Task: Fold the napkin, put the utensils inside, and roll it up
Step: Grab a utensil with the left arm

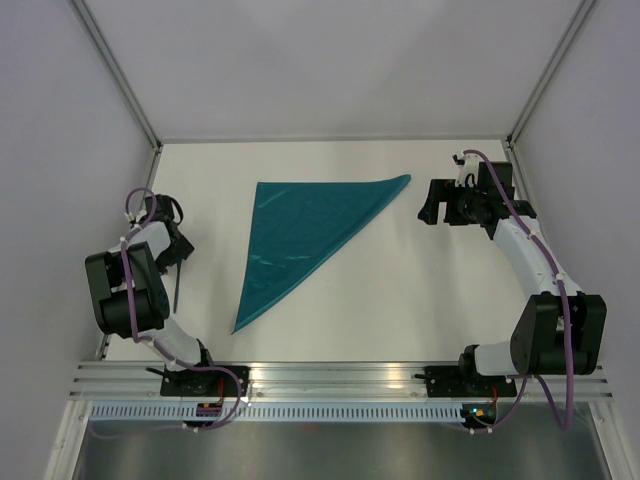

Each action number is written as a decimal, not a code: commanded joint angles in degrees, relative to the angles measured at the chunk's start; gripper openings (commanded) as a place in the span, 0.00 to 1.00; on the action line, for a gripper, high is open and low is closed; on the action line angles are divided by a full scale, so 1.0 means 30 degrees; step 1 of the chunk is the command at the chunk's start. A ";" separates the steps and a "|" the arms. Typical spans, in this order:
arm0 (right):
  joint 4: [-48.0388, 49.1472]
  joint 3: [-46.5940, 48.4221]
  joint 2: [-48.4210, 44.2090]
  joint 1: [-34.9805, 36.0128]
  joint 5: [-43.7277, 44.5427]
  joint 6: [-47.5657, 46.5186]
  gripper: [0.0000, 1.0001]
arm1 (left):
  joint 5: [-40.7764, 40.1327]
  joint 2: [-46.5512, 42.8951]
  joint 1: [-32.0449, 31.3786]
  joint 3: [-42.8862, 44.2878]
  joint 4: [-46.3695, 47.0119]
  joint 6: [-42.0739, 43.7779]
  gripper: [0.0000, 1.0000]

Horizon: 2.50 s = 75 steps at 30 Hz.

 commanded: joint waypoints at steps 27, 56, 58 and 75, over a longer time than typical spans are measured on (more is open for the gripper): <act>-0.0087 0.0764 -0.0434 -0.0035 0.0208 0.0156 0.95 | 0.3050 0.2616 0.0069 0.1137 0.0582 0.2322 0.25; -0.0117 0.0764 -0.0903 -0.0035 0.0179 0.0185 0.96 | 0.4692 -0.1454 -0.0019 -0.2493 0.0025 -0.0491 0.46; -0.0117 0.0764 -0.0932 -0.0006 0.0179 0.0185 0.95 | 0.4606 -0.1689 -0.0049 -0.2873 -0.0209 -0.0578 0.46; -0.0117 0.0734 -0.1196 -0.0065 0.0355 0.0185 0.95 | 0.2877 -0.0227 -0.1278 -0.1705 -0.2407 -0.0696 0.30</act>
